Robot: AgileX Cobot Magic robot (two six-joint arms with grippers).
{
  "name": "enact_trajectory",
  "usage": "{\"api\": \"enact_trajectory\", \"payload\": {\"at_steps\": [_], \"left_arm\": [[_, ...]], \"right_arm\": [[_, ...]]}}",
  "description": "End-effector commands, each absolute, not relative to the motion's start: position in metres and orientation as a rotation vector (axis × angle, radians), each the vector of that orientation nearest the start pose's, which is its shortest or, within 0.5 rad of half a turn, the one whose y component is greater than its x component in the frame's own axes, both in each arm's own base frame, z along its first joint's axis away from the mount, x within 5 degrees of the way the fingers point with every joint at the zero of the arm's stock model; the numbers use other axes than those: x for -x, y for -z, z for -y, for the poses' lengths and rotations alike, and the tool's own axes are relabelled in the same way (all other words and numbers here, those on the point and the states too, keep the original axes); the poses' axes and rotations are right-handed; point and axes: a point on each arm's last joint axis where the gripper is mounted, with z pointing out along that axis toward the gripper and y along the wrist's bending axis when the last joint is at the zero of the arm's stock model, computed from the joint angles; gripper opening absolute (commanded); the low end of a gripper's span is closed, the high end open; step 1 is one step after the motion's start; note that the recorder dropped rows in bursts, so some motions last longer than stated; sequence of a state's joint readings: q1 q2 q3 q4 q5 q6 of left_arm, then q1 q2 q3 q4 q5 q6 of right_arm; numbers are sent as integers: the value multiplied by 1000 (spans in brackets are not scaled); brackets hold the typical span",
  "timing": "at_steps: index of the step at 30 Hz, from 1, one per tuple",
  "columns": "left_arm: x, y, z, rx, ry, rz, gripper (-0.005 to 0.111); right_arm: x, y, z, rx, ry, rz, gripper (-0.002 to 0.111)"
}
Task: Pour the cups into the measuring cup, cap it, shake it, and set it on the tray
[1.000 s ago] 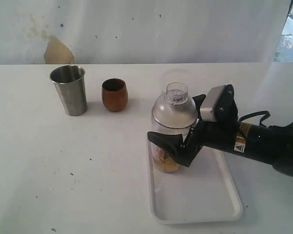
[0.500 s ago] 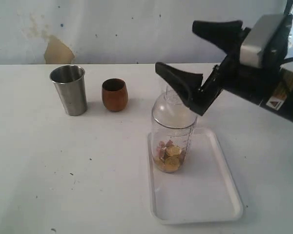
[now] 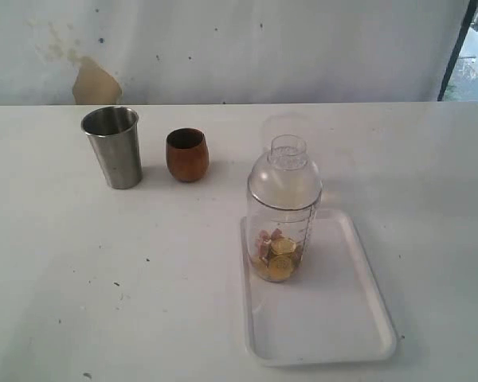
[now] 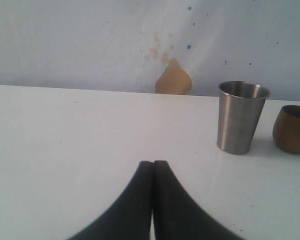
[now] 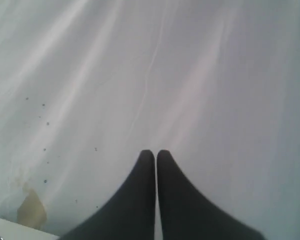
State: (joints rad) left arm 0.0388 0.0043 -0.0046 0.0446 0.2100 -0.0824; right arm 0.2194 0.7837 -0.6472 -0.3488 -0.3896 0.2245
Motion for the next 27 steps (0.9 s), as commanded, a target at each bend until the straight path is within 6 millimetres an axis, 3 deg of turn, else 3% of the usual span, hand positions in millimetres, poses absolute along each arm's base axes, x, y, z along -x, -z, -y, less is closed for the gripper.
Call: {"api": "enact_trajectory", "payload": {"at_steps": [1, 8, 14, 21, 27], "left_arm": [[-56, -195, -3, 73, -6, -1683, 0], [-56, -195, -3, 73, -6, -1683, 0], [-56, -195, -3, 73, -6, -1683, 0], [-56, -195, -3, 73, -6, -1683, 0], [-56, -195, -3, 73, -6, -1683, 0]], "right_arm": [[-115, -395, -28, 180, -178, -1293, 0], [-55, -387, -8, 132, -133, -1376, 0], [-21, -390, -1, 67, -206, -1283, 0], [-1, -388, 4, 55, -213, -1228, 0], [3, -388, 5, 53, -214, -1212, 0]]}}
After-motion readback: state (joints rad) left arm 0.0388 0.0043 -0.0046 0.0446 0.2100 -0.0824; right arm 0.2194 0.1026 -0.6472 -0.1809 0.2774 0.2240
